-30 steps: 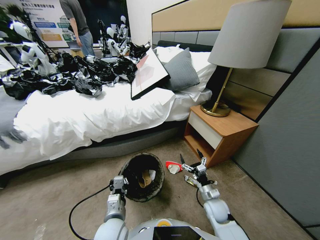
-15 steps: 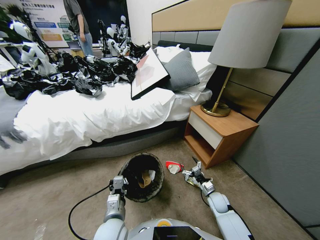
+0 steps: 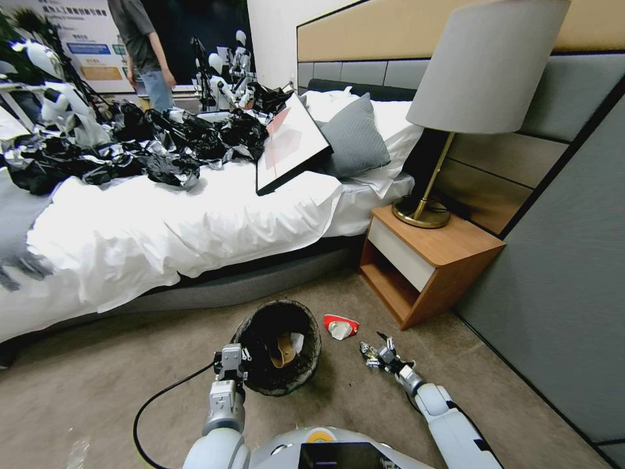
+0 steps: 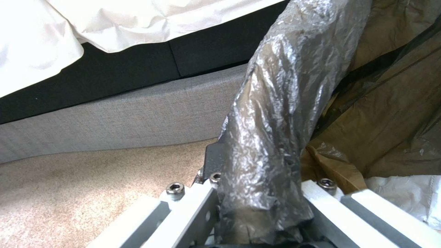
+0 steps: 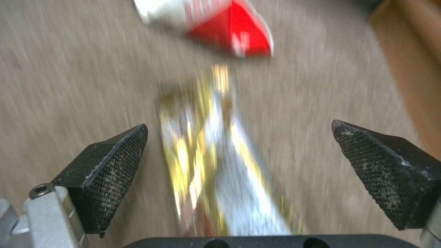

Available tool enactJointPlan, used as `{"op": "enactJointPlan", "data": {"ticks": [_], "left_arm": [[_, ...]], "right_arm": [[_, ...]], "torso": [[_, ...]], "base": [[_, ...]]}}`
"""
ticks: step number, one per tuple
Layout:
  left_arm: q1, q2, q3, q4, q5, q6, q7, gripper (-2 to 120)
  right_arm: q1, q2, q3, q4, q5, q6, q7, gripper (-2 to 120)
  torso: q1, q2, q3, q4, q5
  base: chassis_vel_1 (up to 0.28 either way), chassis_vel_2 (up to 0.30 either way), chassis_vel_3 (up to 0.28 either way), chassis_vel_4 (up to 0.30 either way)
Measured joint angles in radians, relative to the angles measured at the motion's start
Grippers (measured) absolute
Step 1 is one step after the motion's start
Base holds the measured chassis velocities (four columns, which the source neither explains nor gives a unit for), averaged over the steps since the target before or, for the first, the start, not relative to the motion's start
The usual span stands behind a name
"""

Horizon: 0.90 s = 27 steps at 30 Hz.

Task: Pick up the trash bin, then pick up the garbage from the floor and place it into the trash bin.

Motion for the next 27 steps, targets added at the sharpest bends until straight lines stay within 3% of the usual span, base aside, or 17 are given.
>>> {"op": "enactJointPlan", "data": {"ticks": [11, 27], "left_arm": [[0.0, -0.001, 0.001, 0.0, 0.006, 0.0, 0.0, 0], [0.006, -0.002, -0.003, -0.005, 0.006, -0.002, 0.0, 0]], "right_arm": [[0.048, 0.005, 0.02, -0.092, -0.009, -0.021, 0.009, 100], [0.058, 0.016, 0.008, -0.121, 0.037, -0.065, 0.023, 96]], "torso": [[0.0, 0.0, 0.0, 0.0007, -0.0003], [0.0, 0.0, 0.0, -0.0003, -0.001]], "base": [[0.0, 0.0, 0.0, 0.0], [0.0, 0.0, 0.0, 0.0]]}}
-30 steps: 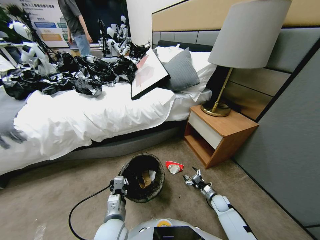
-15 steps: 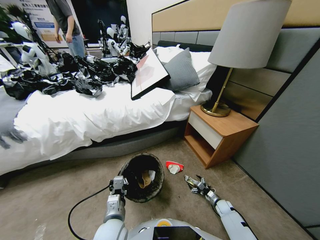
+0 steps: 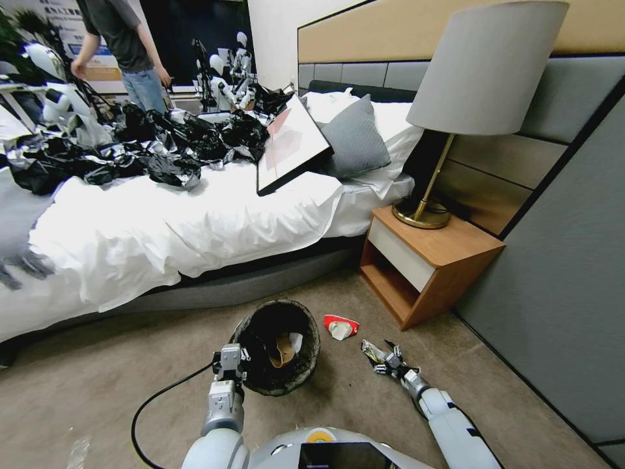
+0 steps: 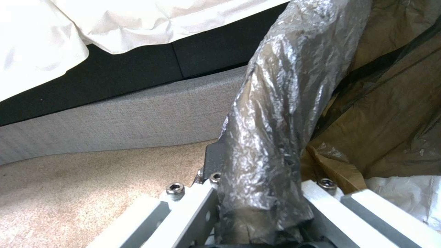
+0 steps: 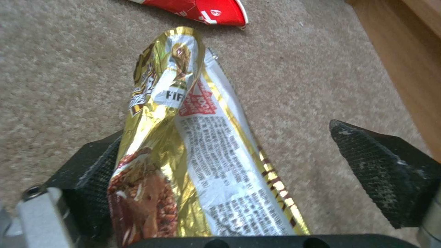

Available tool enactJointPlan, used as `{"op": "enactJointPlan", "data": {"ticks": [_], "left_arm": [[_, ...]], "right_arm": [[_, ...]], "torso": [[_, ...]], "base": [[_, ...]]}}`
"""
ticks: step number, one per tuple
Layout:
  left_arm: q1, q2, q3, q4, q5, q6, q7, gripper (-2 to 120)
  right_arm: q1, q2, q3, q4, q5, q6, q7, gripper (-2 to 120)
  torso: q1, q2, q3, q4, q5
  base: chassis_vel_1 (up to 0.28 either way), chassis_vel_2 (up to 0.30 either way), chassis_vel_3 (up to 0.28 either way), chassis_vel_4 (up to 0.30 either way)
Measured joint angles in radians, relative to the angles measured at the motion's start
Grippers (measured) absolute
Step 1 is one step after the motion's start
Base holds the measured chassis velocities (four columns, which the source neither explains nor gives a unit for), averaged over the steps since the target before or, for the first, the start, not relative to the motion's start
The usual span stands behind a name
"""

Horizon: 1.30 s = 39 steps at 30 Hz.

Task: Pick up the trash bin, then pick up the garbage from the floor and place it into the trash bin.

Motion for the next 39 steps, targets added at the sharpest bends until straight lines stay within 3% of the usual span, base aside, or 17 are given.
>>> {"op": "enactJointPlan", "data": {"ticks": [11, 19, 20, 32, 33, 37, 39], "left_arm": [[-0.005, -0.001, 0.0, 0.001, 0.001, 0.0, 0.0, 0], [-0.003, -0.001, -0.001, 0.001, 0.002, 0.001, -0.001, 0], [-0.004, -0.002, 0.0, 0.001, 0.003, 0.001, -0.001, 0], [-0.005, 0.0, 0.003, 0.005, 0.004, 0.002, -0.001, 0], [-0.006, 0.0, 0.003, 0.005, 0.004, 0.002, -0.001, 0], [-0.006, -0.001, 0.005, 0.005, 0.005, 0.002, -0.001, 0], [-0.006, -0.001, 0.005, 0.005, 0.005, 0.002, -0.001, 0]], "right_arm": [[-0.021, -0.006, -0.031, 0.017, 0.13, 0.0, -0.05, 67], [-0.022, -0.007, -0.038, 0.026, 0.144, -0.01, -0.054, 49], [-0.022, -0.008, -0.039, 0.029, 0.152, -0.045, -0.056, 44], [-0.028, -0.008, -0.04, 0.029, 0.164, -0.045, -0.057, 18], [-0.025, -0.009, -0.04, 0.031, 0.167, -0.064, -0.056, 11], [-0.025, -0.01, -0.04, 0.035, 0.169, -0.066, -0.052, 0], [-0.026, -0.01, -0.04, 0.038, 0.172, -0.067, -0.05, 0]], "torso": [[0.0, 0.0, 0.0, 0.0001, 0.0008], [0.0, 0.0, 0.0, 0.0014, 0.0023], [0.0, 0.0, 0.0, 0.0014, 0.0014], [0.0, 0.0, 0.0, 0.0009, 0.0022], [0.0, 0.0, 0.0, 0.0017, 0.0004], [0.0, 0.0, 0.0, 0.0008, 0.0012], [0.0, 0.0, 0.0, 0.0009, 0.0012]], "base": [[0.0, 0.0, 0.0, 0.0], [0.0, 0.0, 0.0, 0.0], [0.0, 0.0, 0.0, 0.0], [0.0, 0.0, 0.0, 0.0], [0.0, 0.0, 0.0, 0.0], [0.0, 0.0, 0.0, 0.0], [0.0, 0.0, 0.0, 0.0]]}}
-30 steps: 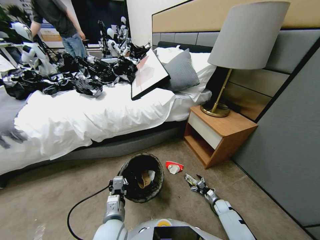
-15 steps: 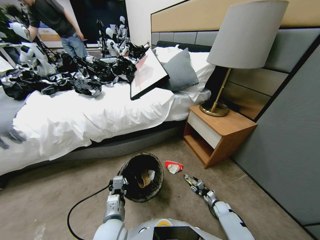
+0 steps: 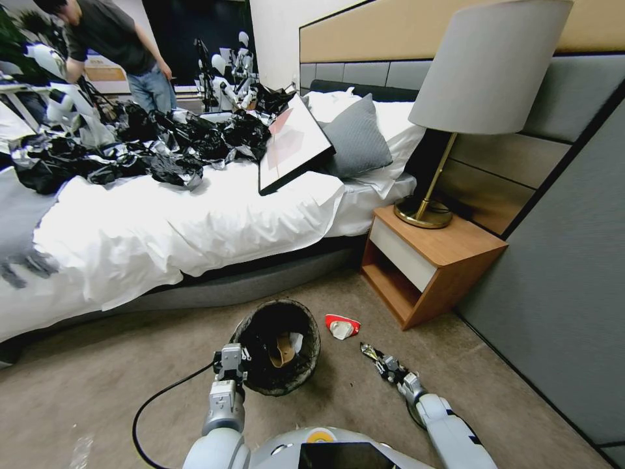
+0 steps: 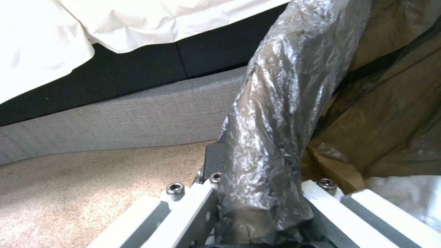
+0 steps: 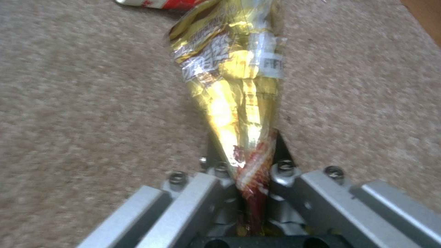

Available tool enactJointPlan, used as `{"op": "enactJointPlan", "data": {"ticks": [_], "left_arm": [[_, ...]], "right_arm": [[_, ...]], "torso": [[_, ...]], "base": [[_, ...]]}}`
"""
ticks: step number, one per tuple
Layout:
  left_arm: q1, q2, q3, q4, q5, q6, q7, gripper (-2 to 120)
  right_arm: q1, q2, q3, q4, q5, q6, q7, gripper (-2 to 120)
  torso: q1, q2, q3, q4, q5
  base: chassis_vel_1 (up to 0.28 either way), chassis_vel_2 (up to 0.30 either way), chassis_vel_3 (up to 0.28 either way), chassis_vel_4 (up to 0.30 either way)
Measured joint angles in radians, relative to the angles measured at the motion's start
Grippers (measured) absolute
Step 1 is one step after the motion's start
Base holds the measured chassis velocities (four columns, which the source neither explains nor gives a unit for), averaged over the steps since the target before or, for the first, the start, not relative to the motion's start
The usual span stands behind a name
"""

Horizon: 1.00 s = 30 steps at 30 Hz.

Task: Pick up the trash bin, then pick up the garbage from the floor and place it into the trash bin.

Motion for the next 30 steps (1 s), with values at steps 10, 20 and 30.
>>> {"op": "enactJointPlan", "data": {"ticks": [10, 20, 30], "left_arm": [[-0.003, 0.0, 0.0, 0.004, 0.0, 0.001, 0.001, 0], [-0.006, 0.0, -0.001, 0.012, 0.0, 0.002, 0.001, 0], [-0.008, 0.012, 0.006, 0.023, 0.003, 0.003, 0.003, 0]], "right_arm": [[-0.054, 0.004, -0.001, 0.113, 0.076, 0.036, 0.061, 0], [-0.199, 0.009, 0.004, 0.609, 0.189, 0.057, 0.125, 0], [-0.235, -0.005, -0.075, 1.064, 0.333, 0.047, 0.079, 0]], "torso": [[0.0, 0.0, 0.0, -0.0016, 0.0], [0.0, 0.0, 0.0, -0.0003, -0.0005], [0.0, 0.0, 0.0, -0.0002, -0.0008]], "base": [[0.0, 0.0, 0.0, 0.0], [0.0, 0.0, 0.0, 0.0], [0.0, 0.0, 0.0, 0.0]]}}
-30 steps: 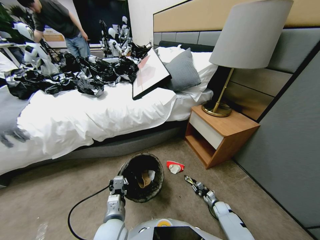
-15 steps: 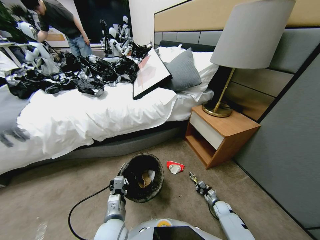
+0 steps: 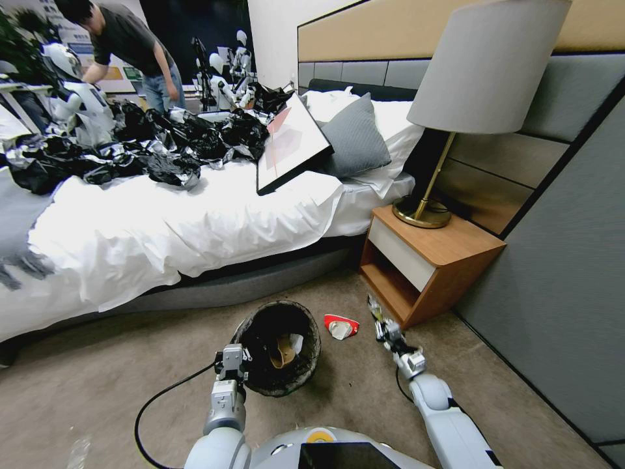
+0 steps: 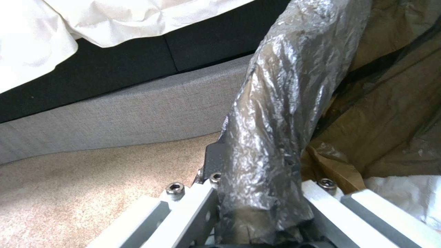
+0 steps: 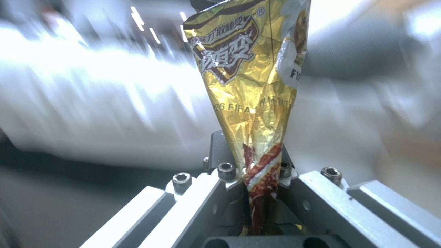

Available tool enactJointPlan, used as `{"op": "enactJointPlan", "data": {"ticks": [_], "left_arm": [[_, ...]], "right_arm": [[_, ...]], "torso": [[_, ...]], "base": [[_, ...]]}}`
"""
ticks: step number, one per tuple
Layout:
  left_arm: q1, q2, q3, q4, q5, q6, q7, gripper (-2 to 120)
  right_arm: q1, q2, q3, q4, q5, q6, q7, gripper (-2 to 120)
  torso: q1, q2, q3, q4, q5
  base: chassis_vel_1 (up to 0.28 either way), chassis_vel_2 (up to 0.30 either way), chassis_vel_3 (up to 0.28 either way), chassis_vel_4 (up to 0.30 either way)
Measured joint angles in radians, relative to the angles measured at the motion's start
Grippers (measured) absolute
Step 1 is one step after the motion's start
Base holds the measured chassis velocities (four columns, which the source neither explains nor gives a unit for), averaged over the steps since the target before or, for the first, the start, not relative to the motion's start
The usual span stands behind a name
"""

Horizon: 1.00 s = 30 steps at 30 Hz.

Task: Pick up the trash bin, then pick up the garbage from the floor and place it into the trash bin.

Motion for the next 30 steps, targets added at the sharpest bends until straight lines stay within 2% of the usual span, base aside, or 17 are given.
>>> {"op": "enactJointPlan", "data": {"ticks": [7, 8, 9, 12, 14, 16, 17, 20, 25, 30], "left_arm": [[-0.003, 0.001, 0.003, 0.002, 0.0, 0.0, 0.0, 0], [-0.004, 0.004, 0.005, 0.004, 0.0, 0.0, 0.001, 0], [-0.004, 0.004, 0.005, 0.004, 0.0, 0.0, 0.001, 0], [-0.004, 0.008, 0.006, 0.006, 0.001, 0.0, 0.001, 0], [-0.004, 0.008, 0.007, 0.006, 0.002, 0.0, 0.001, 0], [-0.005, 0.008, 0.009, 0.011, 0.006, -0.001, 0.001, 0], [-0.005, 0.008, 0.009, 0.011, 0.006, -0.001, 0.001, 0], [-0.005, 0.003, 0.012, 0.013, 0.011, -0.001, 0.001, 0], [-0.004, 0.0, 0.013, 0.013, 0.014, -0.002, 0.001, 0], [-0.003, -0.004, 0.014, 0.012, 0.016, -0.002, 0.001, 0]], "right_arm": [[-0.017, -0.014, -0.055, 0.129, 0.013, -0.029, -0.009, 0], [-0.032, -0.047, -0.139, 0.21, 0.015, -0.045, -0.001, 0], [-0.032, -0.047, -0.139, 0.21, 0.015, -0.045, -0.001, 0], [-0.046, -0.124, -0.257, 0.26, 0.037, -0.062, 0.027, 0], [-0.047, -0.136, -0.275, 0.263, 0.041, -0.065, 0.028, 0], [-0.045, -0.197, -0.362, 0.26, 0.047, -0.079, 0.031, 0], [-0.045, -0.197, -0.362, 0.26, 0.047, -0.079, 0.031, 0], [-0.032, -0.224, -0.457, 0.215, 0.02, -0.083, 0.033, 0], [-0.03, -0.219, -0.495, 0.185, 0.002, -0.083, 0.033, 0], [-0.028, -0.181, -0.541, 0.096, -0.03, -0.065, 0.033, 0]], "torso": [[0.0, 0.0, 0.0, -0.0004, 0.0005], [0.0, 0.0, 0.0, -0.0002, 0.0004], [0.0, 0.0, 0.0, -0.0002, 0.0004], [0.0, 0.0, 0.0, -0.0004, 0.0005], [0.0, 0.0, 0.0, -0.0002, 0.0008], [0.0, 0.0, 0.0, -0.0002, 0.0001], [0.0, 0.0, 0.0, -0.0002, 0.0001], [0.0, 0.0, 0.0, -0.0002, 0.0004], [0.0, 0.0, 0.0, -0.0002, 0.0006], [0.0, 0.0, 0.0, -0.0003, 0.0004]], "base": [[0.0, 0.0, 0.0, 0.0], [0.0, 0.0, 0.0, 0.0], [0.0, 0.0, 0.0, 0.0], [0.0, 0.0, 0.0, 0.0], [0.0, 0.0, 0.0, 0.0], [0.0, 0.0, 0.0, 0.0], [0.0, 0.0, 0.0, 0.0], [0.0, 0.0, 0.0, 0.0], [0.0, 0.0, 0.0, 0.0], [0.0, 0.0, 0.0, 0.0]]}}
